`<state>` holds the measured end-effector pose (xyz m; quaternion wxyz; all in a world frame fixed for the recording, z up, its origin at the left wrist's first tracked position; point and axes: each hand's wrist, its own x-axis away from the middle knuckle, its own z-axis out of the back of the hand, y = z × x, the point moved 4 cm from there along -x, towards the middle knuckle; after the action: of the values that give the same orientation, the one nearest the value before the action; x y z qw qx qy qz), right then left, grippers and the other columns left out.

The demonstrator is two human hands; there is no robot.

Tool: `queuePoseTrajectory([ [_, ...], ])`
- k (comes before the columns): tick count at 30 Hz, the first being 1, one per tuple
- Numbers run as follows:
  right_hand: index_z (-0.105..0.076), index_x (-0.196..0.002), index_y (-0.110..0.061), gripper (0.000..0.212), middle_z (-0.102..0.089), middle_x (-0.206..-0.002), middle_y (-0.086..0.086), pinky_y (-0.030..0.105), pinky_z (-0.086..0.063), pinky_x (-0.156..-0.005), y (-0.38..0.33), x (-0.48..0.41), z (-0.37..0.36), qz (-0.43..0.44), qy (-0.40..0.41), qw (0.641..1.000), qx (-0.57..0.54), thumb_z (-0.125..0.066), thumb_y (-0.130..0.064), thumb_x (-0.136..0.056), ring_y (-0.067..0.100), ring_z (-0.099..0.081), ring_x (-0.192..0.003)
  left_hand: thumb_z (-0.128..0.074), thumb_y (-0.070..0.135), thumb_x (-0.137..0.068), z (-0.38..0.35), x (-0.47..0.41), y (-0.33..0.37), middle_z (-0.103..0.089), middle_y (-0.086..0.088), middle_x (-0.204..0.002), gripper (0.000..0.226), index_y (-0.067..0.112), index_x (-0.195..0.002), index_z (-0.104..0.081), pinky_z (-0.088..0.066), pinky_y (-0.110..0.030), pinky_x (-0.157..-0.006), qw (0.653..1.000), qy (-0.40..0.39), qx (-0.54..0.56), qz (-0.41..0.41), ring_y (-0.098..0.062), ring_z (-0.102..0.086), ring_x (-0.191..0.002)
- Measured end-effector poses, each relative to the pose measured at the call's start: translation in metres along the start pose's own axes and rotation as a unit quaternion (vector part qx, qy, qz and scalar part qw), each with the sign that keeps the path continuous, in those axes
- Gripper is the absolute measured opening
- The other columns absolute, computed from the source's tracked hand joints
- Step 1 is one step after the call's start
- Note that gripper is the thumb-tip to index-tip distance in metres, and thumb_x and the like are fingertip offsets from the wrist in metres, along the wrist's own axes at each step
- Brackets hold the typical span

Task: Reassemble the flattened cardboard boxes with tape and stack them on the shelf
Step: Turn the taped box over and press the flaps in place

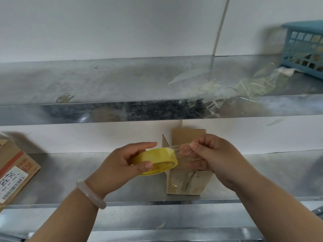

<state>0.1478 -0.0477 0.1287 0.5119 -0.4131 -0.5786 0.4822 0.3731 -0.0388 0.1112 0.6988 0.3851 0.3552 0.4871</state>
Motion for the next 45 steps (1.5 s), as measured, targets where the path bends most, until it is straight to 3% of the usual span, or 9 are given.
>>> queuePoseTrajectory([
  [2, -0.063, -0.08, -0.006, 0.019, -0.075, -0.079, 0.01, 0.037, -0.062, -0.071, 0.002, 0.004, 0.006, 0.008, 0.001, 1.0, 0.001, -0.055, -0.003, -0.096, 0.026, -0.073, -0.082, -0.067, 0.06, -0.063, 0.0, 0.003, 0.003, -0.067, 0.022, -0.103, 0.042, 0.059, -0.105, -0.064, -0.054, -0.025, -0.083, 0.999, 0.02, -0.006, -0.026, -0.006, -0.062, -0.099],
  [6, -0.06, -0.084, 0.001, 0.014, -0.071, -0.075, 0.012, 0.036, -0.061, -0.069, 0.011, 0.006, 0.017, 0.013, 0.019, 0.999, -0.033, -0.053, 0.0, -0.096, 0.026, -0.072, -0.075, -0.063, 0.071, -0.066, -0.006, -0.003, 0.015, -0.062, 0.019, -0.084, 0.038, 0.068, -0.103, -0.057, -0.046, -0.016, -0.067, 0.982, 0.022, -0.178, -0.052, -0.005, -0.056, -0.084],
  [11, -0.059, -0.086, 0.003, 0.011, -0.07, -0.07, 0.009, 0.033, -0.062, -0.068, 0.018, 0.01, 0.028, 0.007, 0.033, 0.998, -0.043, -0.053, 0.001, -0.096, 0.024, -0.071, -0.071, -0.044, 0.085, -0.058, -0.015, -0.01, 0.019, -0.059, 0.02, -0.085, 0.061, 0.063, -0.115, -0.051, -0.047, -0.021, -0.074, 0.947, 0.009, -0.32, -0.018, -0.002, -0.055, -0.079],
  [14, -0.057, -0.088, 0.003, 0.011, -0.068, -0.068, 0.007, 0.032, -0.061, -0.066, 0.021, 0.01, 0.038, 0.001, 0.057, 0.997, -0.046, -0.051, 0.0, -0.097, 0.02, -0.069, -0.067, -0.033, 0.085, -0.073, -0.013, -0.007, 0.02, -0.057, 0.024, -0.08, 0.056, 0.059, -0.119, -0.05, -0.045, -0.016, -0.067, 0.949, 0.012, -0.303, -0.084, 0.0, -0.054, -0.076],
  [18, -0.057, -0.09, 0.004, 0.01, -0.07, -0.069, 0.007, 0.029, -0.06, -0.066, 0.024, 0.013, 0.052, -0.001, 0.054, 0.998, -0.014, -0.052, -0.001, -0.097, 0.019, -0.07, -0.067, -0.044, 0.064, -0.089, -0.006, 0.001, 0.015, -0.058, 0.023, -0.076, 0.041, 0.046, -0.122, -0.06, -0.042, -0.009, -0.063, 0.966, 0.033, -0.211, -0.149, 0.0, -0.055, -0.072],
  [22, -0.056, -0.09, 0.006, 0.01, -0.068, -0.066, 0.006, 0.028, -0.06, -0.065, 0.035, 0.017, 0.063, -0.02, 0.079, 0.997, -0.011, -0.051, 0.0, -0.097, 0.019, -0.069, -0.065, -0.034, 0.073, -0.086, -0.019, -0.007, 0.011, -0.05, 0.023, -0.067, 0.052, 0.043, -0.113, -0.067, -0.048, -0.021, -0.053, 0.929, 0.03, -0.336, -0.153, 0.001, -0.049, -0.059],
  [31, -0.058, -0.086, 0.002, 0.015, -0.066, -0.062, 0.006, 0.04, -0.059, -0.078, 0.063, 0.007, 0.078, -0.053, 0.091, 0.994, 0.023, -0.051, -0.003, -0.098, 0.025, -0.069, -0.066, -0.023, 0.081, -0.081, -0.035, -0.022, 0.0, -0.047, 0.021, -0.065, 0.063, 0.046, -0.113, -0.066, -0.043, -0.021, -0.049, 0.891, 0.033, -0.431, -0.138, -0.003, -0.048, -0.055],
  [40, -0.059, -0.089, 0.004, 0.014, -0.066, -0.063, 0.006, 0.044, -0.061, -0.076, 0.088, -0.009, 0.081, -0.089, 0.085, 0.992, 0.04, -0.052, -0.004, -0.098, 0.012, -0.061, -0.056, -0.015, 0.08, -0.083, -0.048, -0.029, -0.024, -0.04, 0.023, -0.062, 0.068, 0.047, -0.121, -0.061, -0.035, -0.013, -0.05, 0.897, 0.014, -0.426, -0.119, -0.002, -0.043, -0.054],
  [45, -0.06, -0.093, 0.006, 0.016, -0.067, -0.063, 0.002, 0.038, -0.061, -0.07, 0.089, -0.017, 0.085, -0.093, 0.078, 0.992, 0.027, -0.053, -0.007, -0.099, 0.012, -0.059, -0.056, -0.029, 0.077, -0.08, -0.049, -0.035, -0.029, -0.053, 0.019, -0.067, 0.059, 0.048, -0.121, -0.06, -0.042, -0.019, -0.056, 0.914, -0.001, -0.394, -0.097, -0.003, -0.049, -0.061],
])
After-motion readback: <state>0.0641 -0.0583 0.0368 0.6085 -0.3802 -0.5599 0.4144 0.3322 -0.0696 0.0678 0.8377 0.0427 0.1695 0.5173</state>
